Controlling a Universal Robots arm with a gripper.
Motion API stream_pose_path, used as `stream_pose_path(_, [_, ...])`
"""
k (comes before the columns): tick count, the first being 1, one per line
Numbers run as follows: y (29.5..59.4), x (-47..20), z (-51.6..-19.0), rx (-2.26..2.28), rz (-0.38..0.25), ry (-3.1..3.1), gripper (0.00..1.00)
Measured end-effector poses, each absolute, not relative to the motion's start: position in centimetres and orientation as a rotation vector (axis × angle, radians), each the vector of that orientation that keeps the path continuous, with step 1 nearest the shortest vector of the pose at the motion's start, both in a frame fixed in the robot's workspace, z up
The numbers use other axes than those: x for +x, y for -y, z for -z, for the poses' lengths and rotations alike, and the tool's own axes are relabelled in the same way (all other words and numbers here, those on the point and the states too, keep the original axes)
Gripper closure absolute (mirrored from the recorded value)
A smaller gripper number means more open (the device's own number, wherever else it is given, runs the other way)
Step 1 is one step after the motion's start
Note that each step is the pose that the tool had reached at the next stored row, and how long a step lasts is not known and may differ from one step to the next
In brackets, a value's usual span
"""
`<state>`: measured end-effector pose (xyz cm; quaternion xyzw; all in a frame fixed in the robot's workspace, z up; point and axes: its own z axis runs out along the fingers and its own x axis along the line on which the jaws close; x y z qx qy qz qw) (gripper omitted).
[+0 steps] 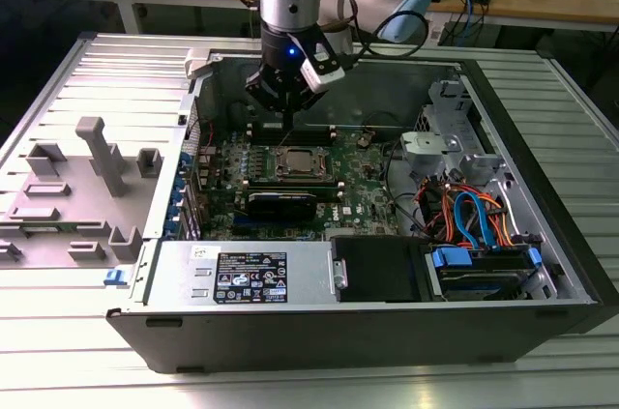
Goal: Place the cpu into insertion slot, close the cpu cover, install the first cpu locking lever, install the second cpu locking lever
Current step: 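Install the first cpu locking lever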
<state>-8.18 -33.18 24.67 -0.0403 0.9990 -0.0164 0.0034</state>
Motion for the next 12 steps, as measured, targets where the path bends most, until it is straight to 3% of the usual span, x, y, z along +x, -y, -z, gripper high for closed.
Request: stream_pose_path(12, [32.7, -6.6, -23.2, -0.126, 0.051, -3.132, 0.89])
